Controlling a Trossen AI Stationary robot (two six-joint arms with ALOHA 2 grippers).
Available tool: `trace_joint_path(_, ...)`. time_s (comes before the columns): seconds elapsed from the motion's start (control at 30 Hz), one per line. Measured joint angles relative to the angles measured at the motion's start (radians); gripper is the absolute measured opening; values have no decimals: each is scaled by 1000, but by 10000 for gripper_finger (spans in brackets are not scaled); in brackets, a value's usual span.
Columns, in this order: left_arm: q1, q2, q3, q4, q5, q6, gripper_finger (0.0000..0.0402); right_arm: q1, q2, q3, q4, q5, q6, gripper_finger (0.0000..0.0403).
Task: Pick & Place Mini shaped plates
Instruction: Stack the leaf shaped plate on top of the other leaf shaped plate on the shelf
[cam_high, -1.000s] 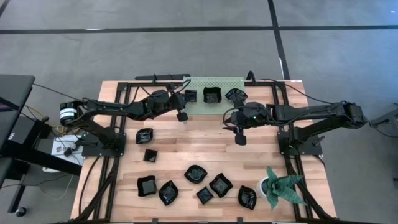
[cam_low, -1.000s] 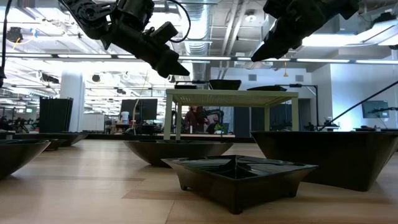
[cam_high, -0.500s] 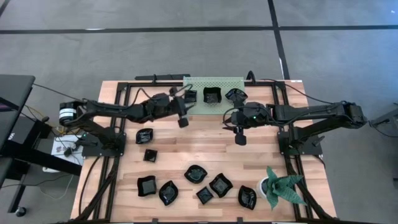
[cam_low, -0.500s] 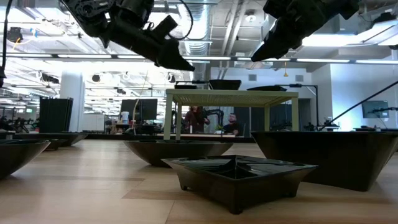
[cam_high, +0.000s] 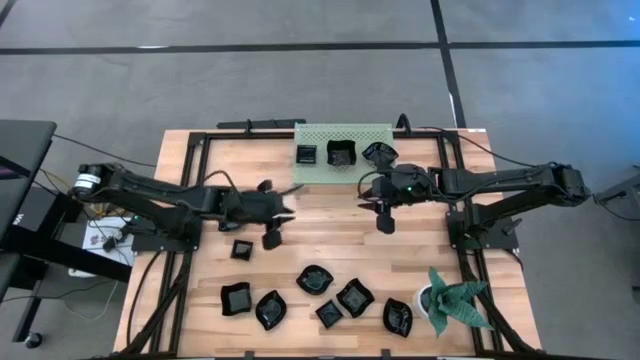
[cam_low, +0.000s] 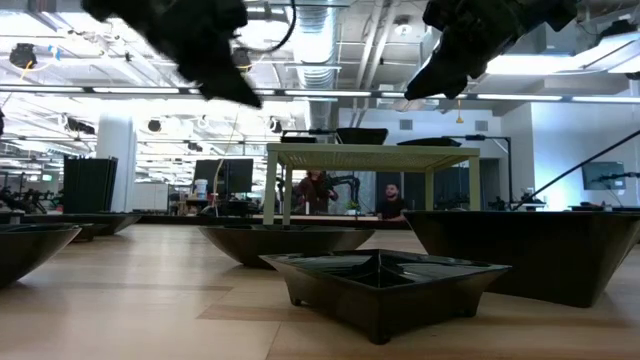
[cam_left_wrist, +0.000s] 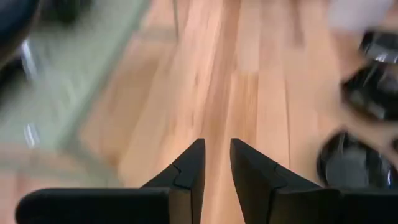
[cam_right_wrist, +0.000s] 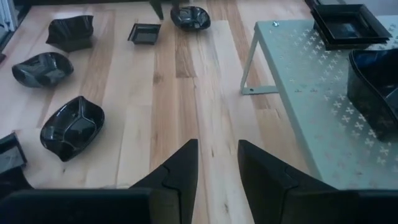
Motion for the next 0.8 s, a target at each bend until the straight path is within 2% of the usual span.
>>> trace_joint_path(0.37,-112,-1,-4,-602,-169,-541,76,47,0,0,31,0,0,108)
trace_joint_path(0.53,-111,-2,-98,-609,-142,-633,76,75,0,0,47,0,0,108)
trace_joint_path(0.67,-110,0,-177,-610,-131,-644,76,91,0,0,46,0,0,108)
trace_joint_path(0.8,-110,0,-200,-602,-131,-652,76,100,0,0,51,0,0,108)
